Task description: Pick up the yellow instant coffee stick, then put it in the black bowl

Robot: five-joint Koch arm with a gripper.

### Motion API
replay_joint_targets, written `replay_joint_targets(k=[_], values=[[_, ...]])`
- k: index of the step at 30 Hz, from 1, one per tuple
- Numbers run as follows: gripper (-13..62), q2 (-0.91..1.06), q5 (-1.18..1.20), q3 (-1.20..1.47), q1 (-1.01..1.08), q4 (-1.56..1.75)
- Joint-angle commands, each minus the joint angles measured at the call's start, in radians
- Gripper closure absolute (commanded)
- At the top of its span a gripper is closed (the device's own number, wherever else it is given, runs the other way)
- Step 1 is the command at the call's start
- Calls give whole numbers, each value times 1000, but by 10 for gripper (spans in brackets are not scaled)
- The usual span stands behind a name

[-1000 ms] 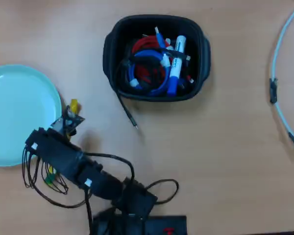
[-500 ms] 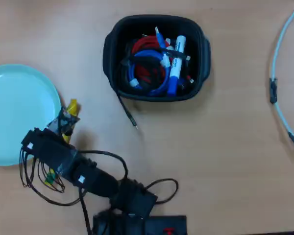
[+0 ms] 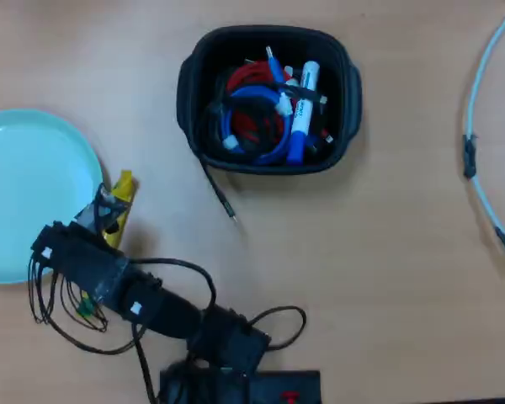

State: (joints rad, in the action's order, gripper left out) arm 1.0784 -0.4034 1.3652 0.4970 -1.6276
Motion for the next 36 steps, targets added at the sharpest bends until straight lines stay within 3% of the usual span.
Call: replay_joint_targets(k=[1, 5, 9, 15, 20, 29, 36], values=[[3, 9, -3, -67, -12, -66], [29, 8, -5, -74, -28, -61], [117, 11, -3, -72, -38, -14], [330, 18, 0, -72, -72, 64], [582, 20, 52, -72, -101, 152], [557, 38, 252, -15, -98, 146], [557, 276, 336, 103, -86, 140]])
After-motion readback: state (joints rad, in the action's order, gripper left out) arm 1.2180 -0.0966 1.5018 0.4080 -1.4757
